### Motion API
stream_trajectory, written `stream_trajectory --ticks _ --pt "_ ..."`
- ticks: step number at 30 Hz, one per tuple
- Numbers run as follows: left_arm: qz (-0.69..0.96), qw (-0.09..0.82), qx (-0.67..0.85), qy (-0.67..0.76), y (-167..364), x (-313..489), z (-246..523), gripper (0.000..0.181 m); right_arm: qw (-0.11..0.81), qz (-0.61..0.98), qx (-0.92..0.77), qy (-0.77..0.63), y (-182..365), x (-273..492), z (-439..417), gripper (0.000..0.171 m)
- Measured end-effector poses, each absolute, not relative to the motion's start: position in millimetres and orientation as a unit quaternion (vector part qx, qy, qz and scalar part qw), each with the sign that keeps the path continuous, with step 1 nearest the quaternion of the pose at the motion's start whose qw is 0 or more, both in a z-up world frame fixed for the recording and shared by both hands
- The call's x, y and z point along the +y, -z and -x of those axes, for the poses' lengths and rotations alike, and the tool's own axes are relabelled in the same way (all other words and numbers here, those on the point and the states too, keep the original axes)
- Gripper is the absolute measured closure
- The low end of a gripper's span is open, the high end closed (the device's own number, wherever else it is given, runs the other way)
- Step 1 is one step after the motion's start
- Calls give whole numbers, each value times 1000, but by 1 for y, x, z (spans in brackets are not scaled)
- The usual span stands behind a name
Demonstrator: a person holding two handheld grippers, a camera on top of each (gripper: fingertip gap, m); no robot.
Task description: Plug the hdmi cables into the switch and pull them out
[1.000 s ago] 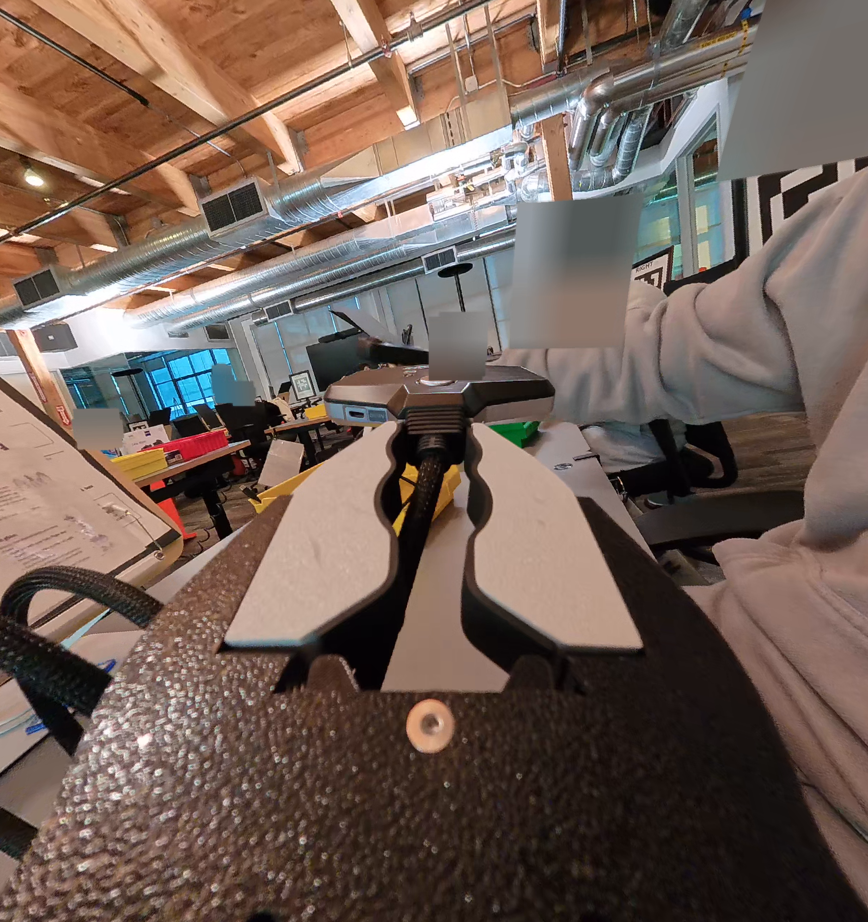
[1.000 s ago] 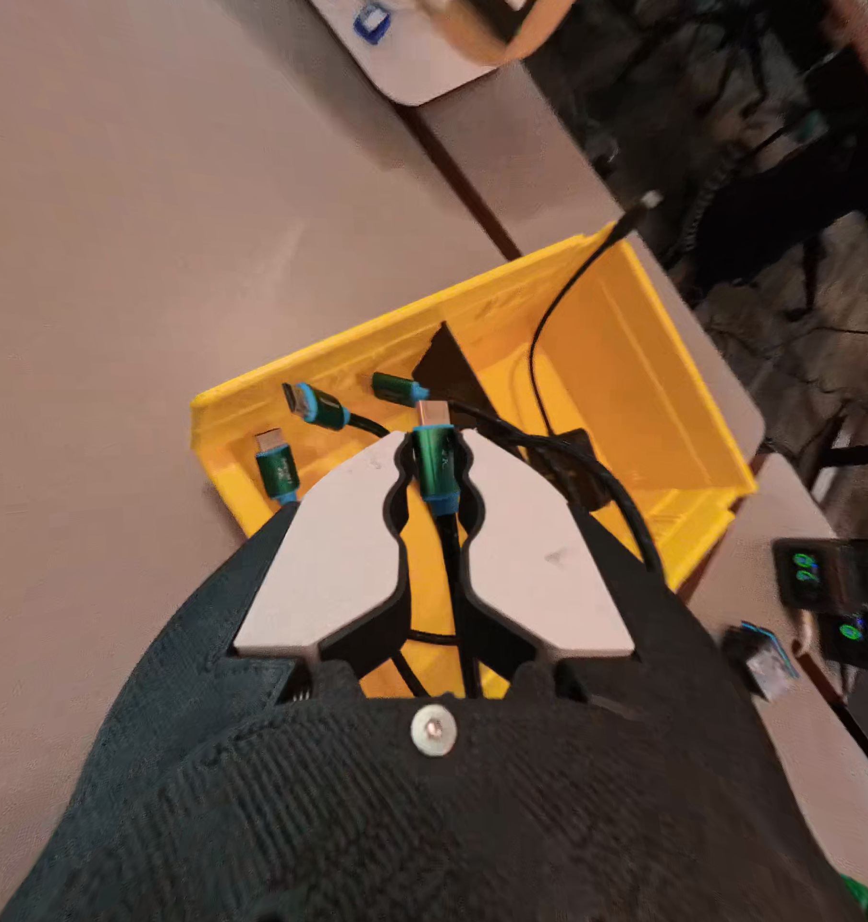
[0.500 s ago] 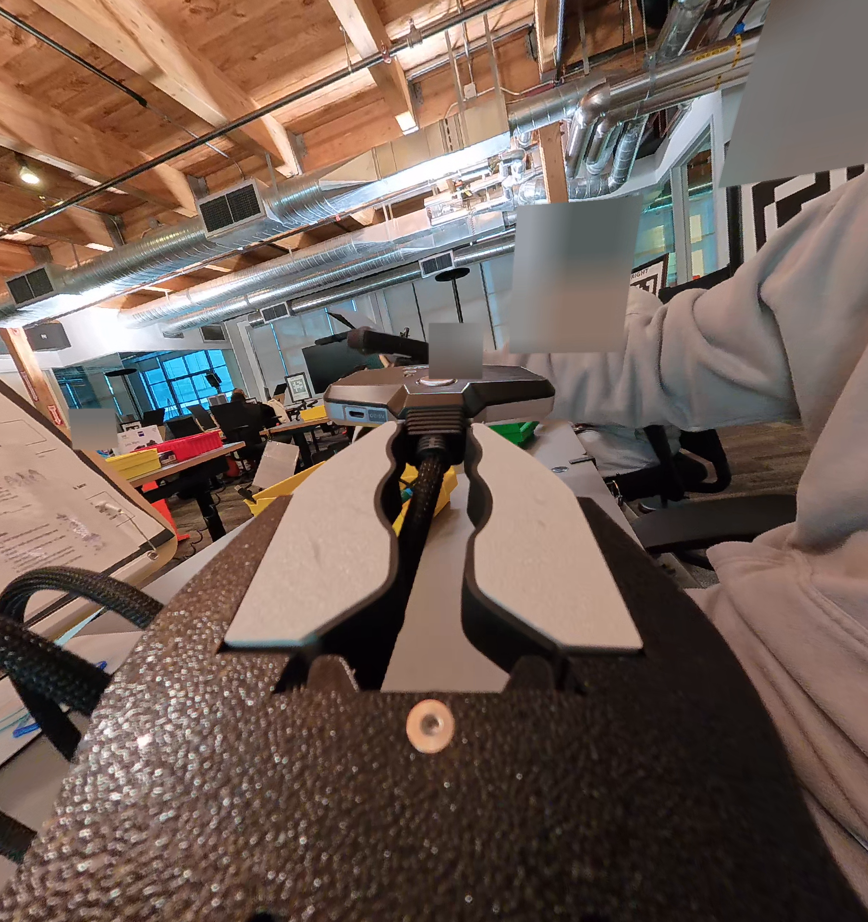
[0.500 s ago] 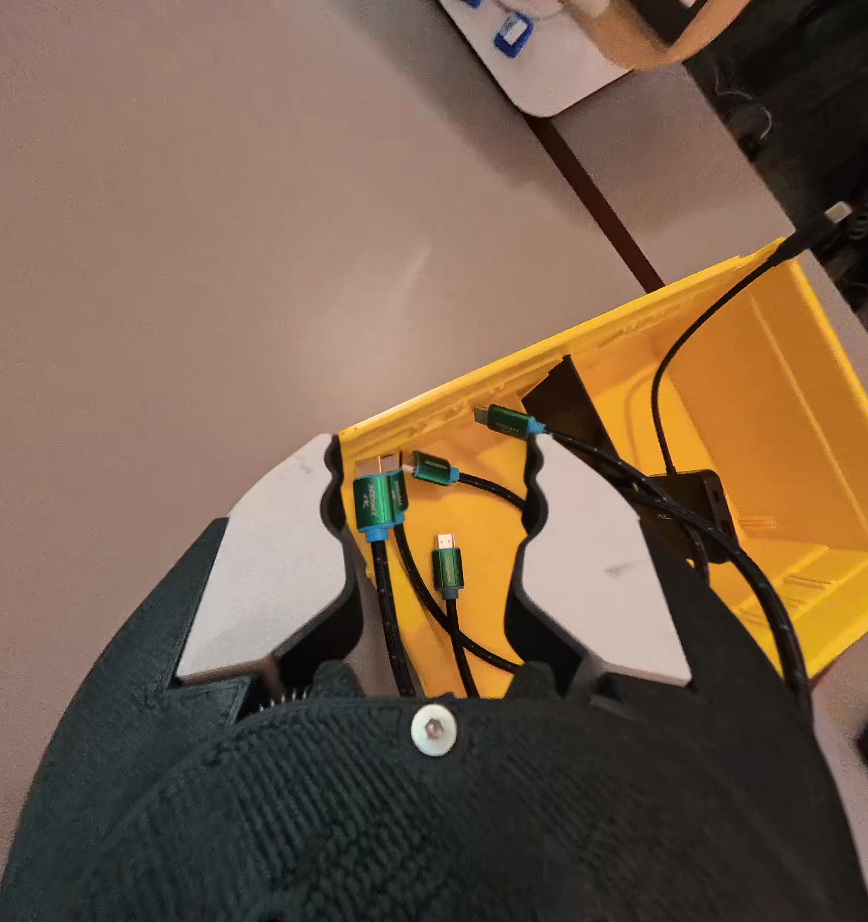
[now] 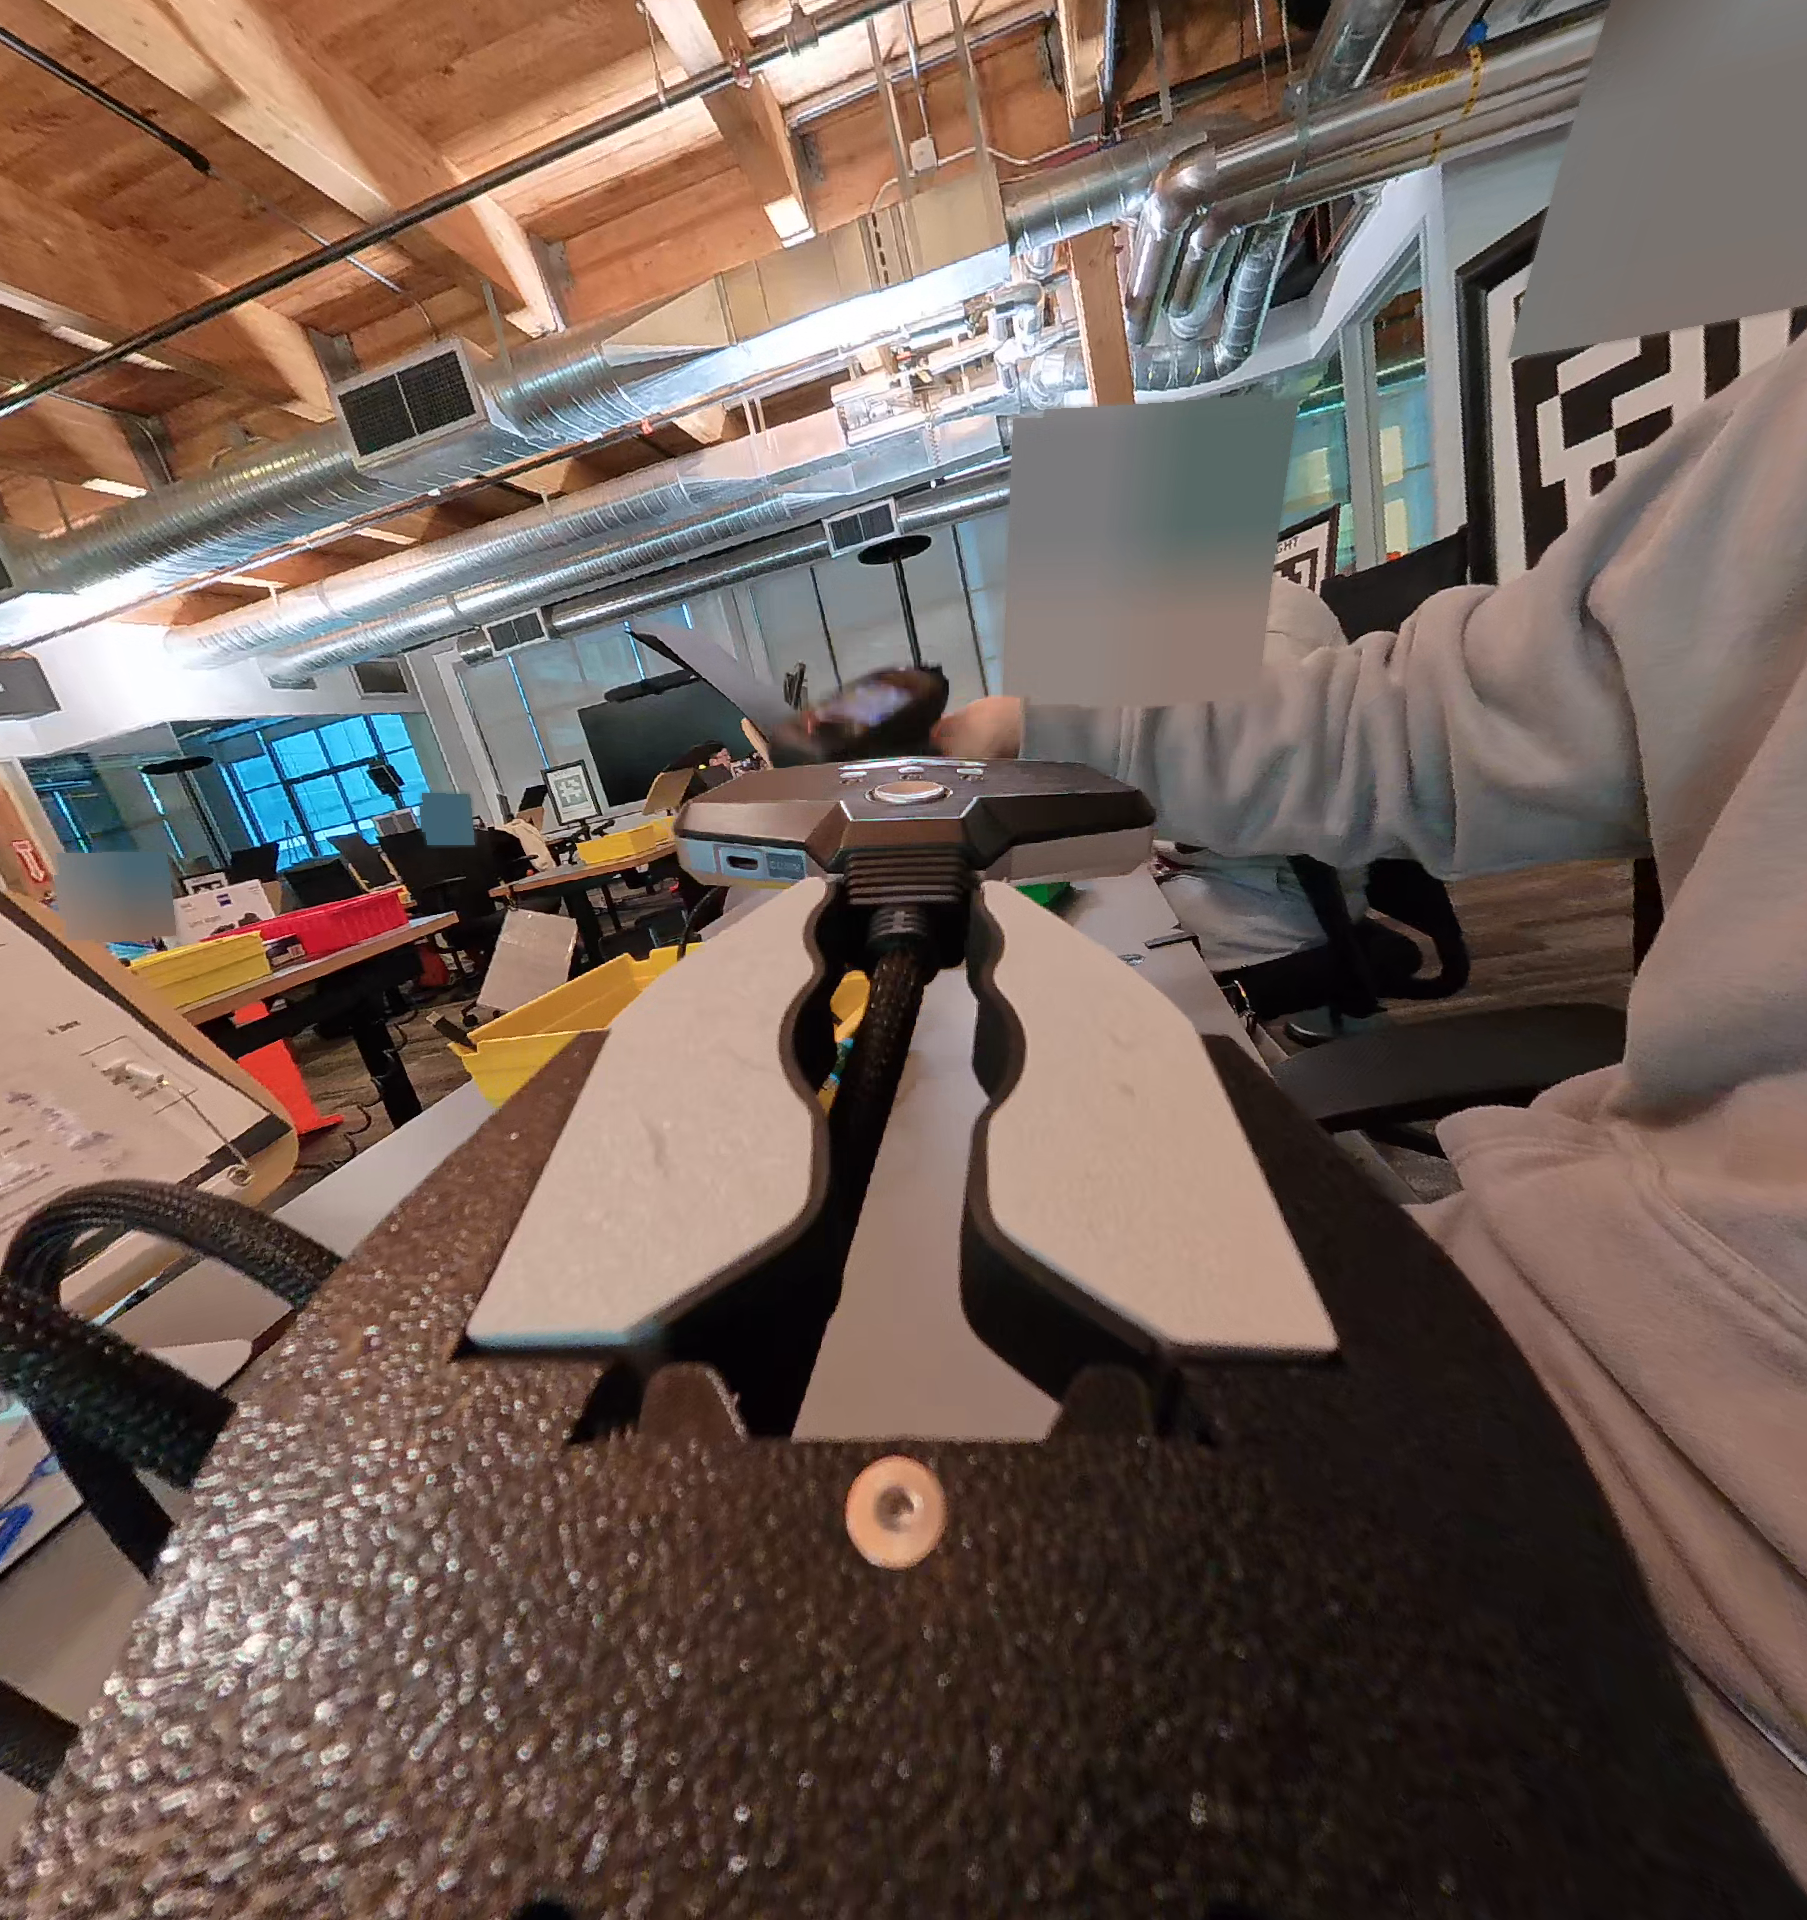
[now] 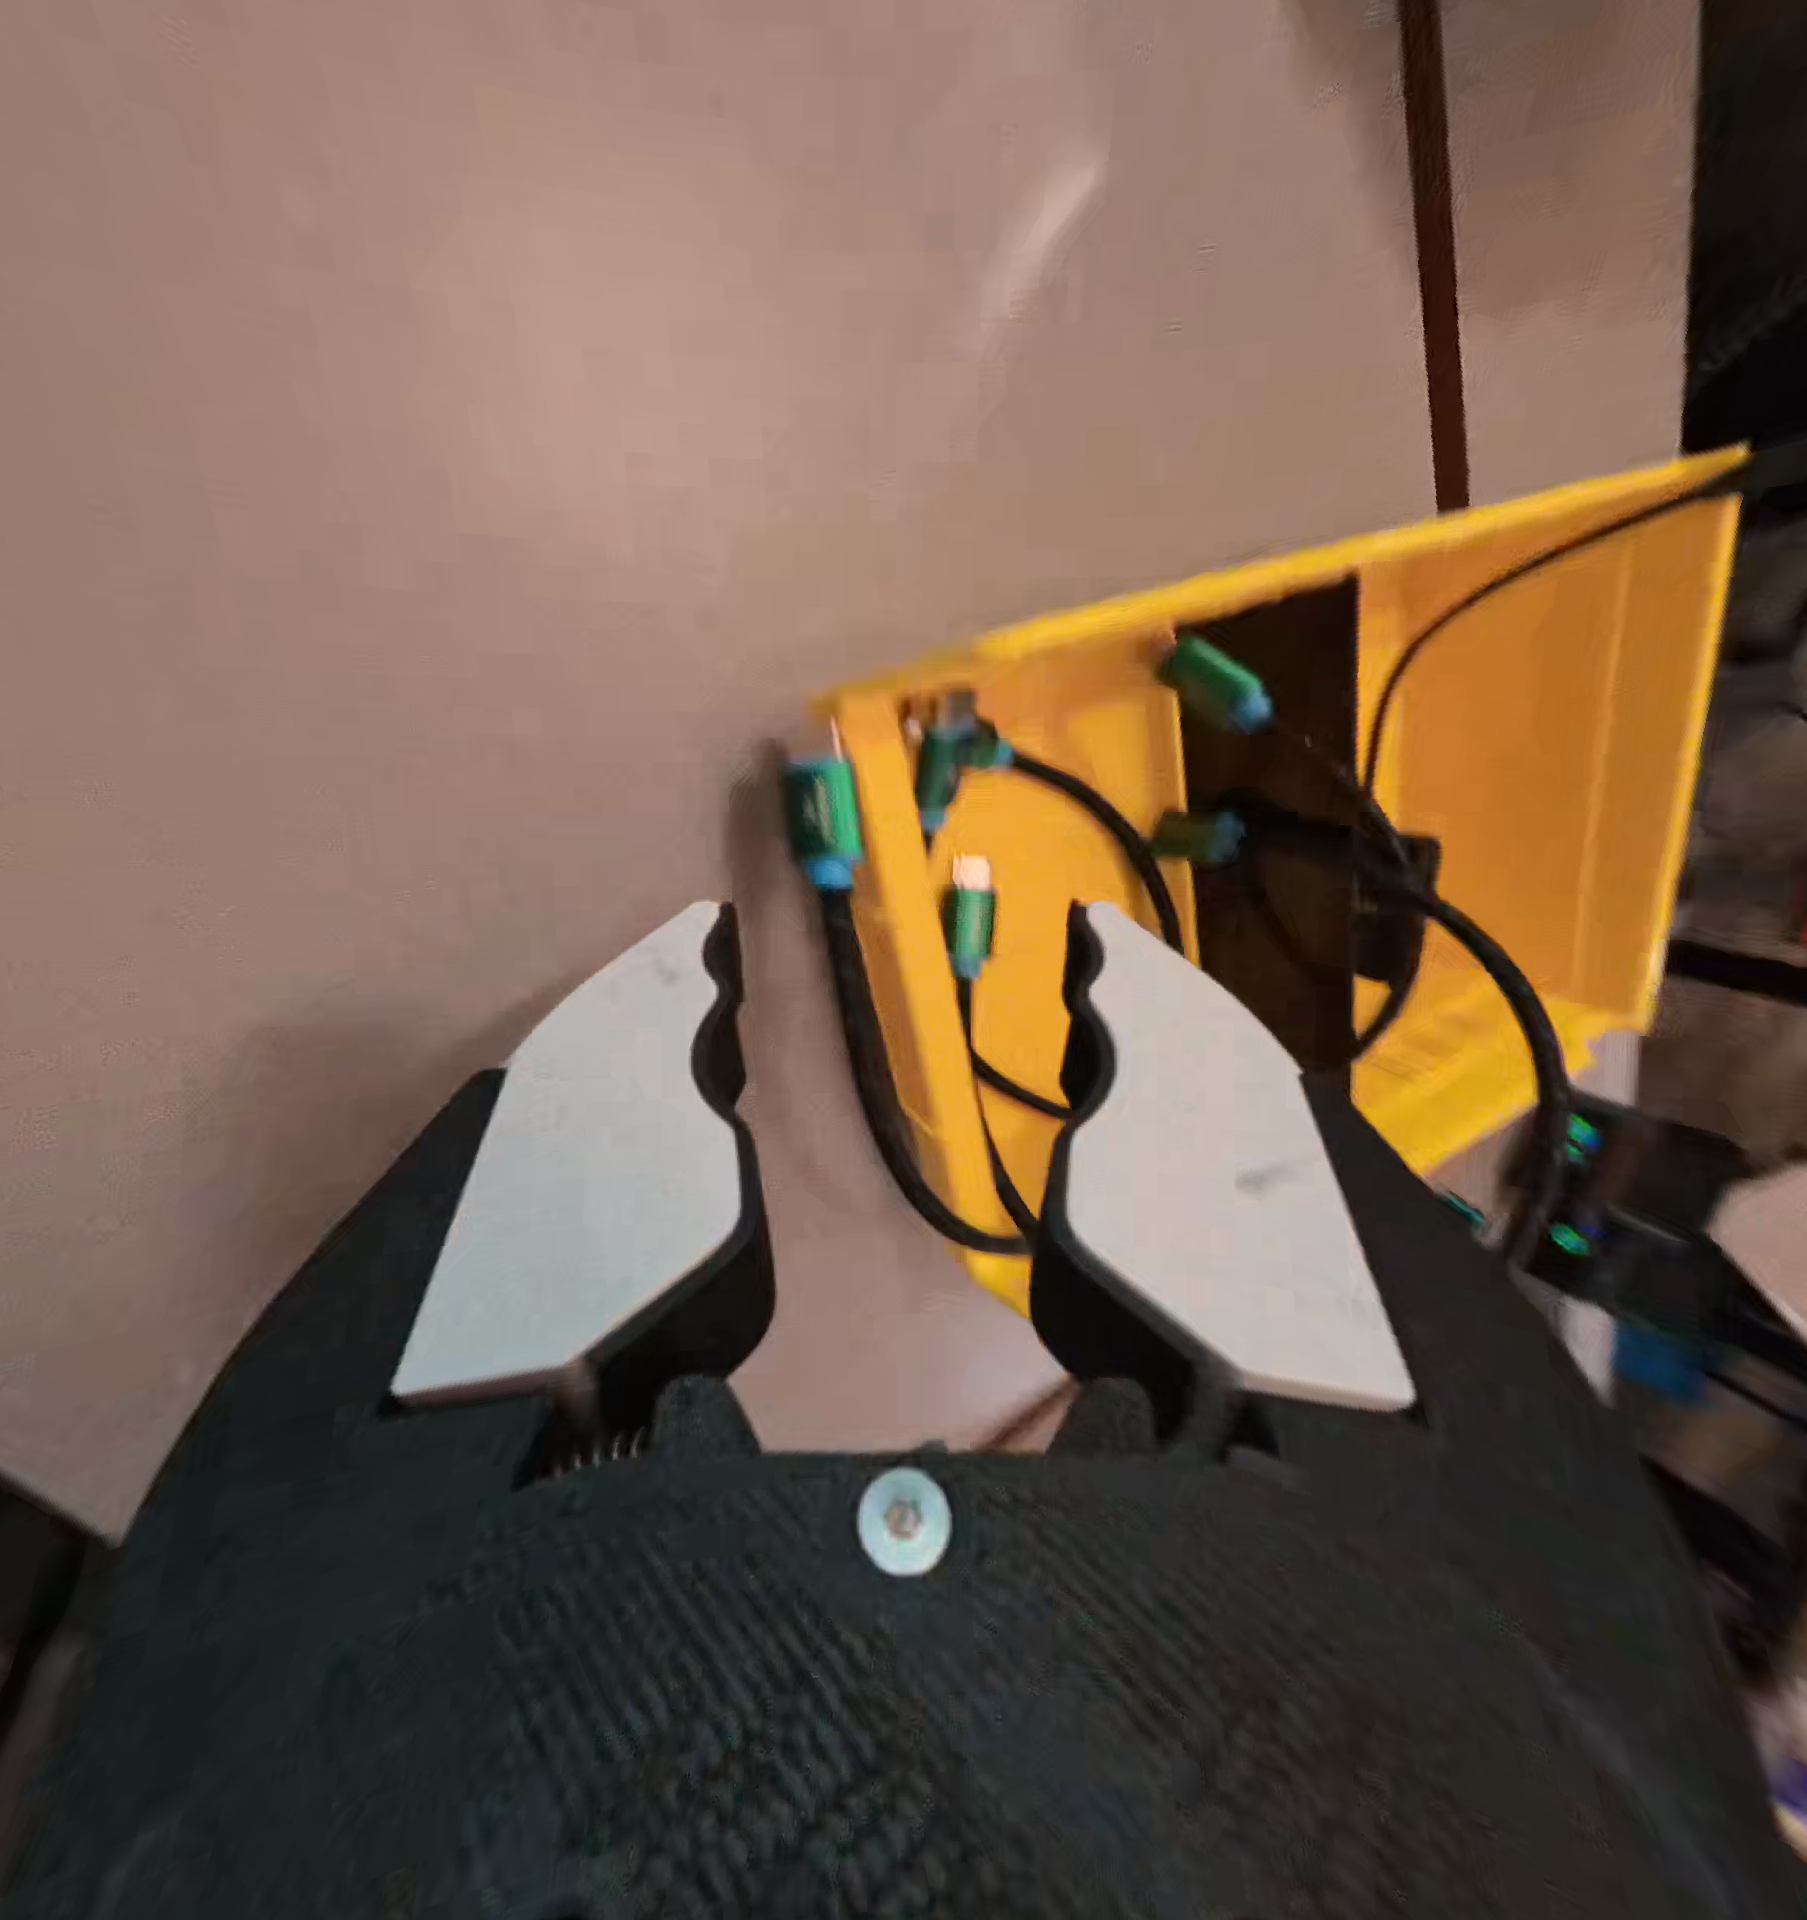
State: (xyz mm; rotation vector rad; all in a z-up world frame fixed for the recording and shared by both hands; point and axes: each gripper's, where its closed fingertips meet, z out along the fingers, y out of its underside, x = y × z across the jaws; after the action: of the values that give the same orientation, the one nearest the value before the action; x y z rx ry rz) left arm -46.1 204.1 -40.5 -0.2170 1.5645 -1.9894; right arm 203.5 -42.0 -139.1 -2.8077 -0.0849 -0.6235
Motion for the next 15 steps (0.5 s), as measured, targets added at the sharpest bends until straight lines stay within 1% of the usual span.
stream_trajectory --ticks 2,3,6,10,13,15 --pt "81 294 588 749 41 203 46 160 26 965 -56 256 167 -74 -220 107" --pt "81 293 588 750 41 203 46 160 5 967 -68 245 182 -83 -220 106" --pt "81 291 590 748 42 202 46 160 40 969 -66 236 207 -83 -224 121" --pt "85 291 590 749 43 203 44 160 94 947 -73 298 192 -73 -239 146" --pt "87 288 589 750 44 204 43 160 134 955 -12 264 175 -73 -240 165" --pt "87 285 589 751 45 202 42 160 131 952 28 275 168 -80 -255 165"
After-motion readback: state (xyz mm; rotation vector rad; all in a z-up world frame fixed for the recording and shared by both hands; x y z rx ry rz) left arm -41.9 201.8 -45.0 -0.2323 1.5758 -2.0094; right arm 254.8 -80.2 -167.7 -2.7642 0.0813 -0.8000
